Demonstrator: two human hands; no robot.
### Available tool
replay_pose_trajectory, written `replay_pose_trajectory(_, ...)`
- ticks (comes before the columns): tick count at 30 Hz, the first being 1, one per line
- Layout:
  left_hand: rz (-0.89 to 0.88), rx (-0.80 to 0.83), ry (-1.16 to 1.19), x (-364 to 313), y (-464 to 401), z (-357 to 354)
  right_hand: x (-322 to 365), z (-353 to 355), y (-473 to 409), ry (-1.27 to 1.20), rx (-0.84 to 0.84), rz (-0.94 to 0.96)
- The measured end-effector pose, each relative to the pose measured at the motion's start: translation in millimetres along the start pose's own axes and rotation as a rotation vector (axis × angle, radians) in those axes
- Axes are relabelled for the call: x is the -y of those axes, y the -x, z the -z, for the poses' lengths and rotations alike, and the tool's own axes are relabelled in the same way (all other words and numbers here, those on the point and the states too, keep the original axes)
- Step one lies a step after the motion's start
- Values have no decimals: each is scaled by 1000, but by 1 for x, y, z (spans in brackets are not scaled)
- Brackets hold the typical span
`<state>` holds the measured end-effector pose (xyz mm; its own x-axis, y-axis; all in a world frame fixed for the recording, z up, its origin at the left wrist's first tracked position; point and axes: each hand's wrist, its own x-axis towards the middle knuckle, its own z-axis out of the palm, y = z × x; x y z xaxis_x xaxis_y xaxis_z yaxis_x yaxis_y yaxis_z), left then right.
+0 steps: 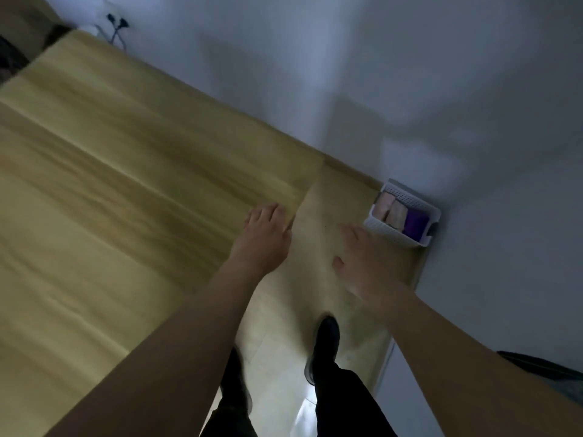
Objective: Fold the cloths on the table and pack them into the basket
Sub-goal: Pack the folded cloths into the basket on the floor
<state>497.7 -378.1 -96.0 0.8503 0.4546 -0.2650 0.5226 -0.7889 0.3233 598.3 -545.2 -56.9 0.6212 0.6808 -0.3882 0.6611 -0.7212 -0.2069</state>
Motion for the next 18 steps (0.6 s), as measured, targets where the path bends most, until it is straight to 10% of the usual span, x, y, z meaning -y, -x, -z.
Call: replay_pose_trajectory(18, 360, -180, 75, 252, 134, 30, 247, -72, -15, 44, 135, 340)
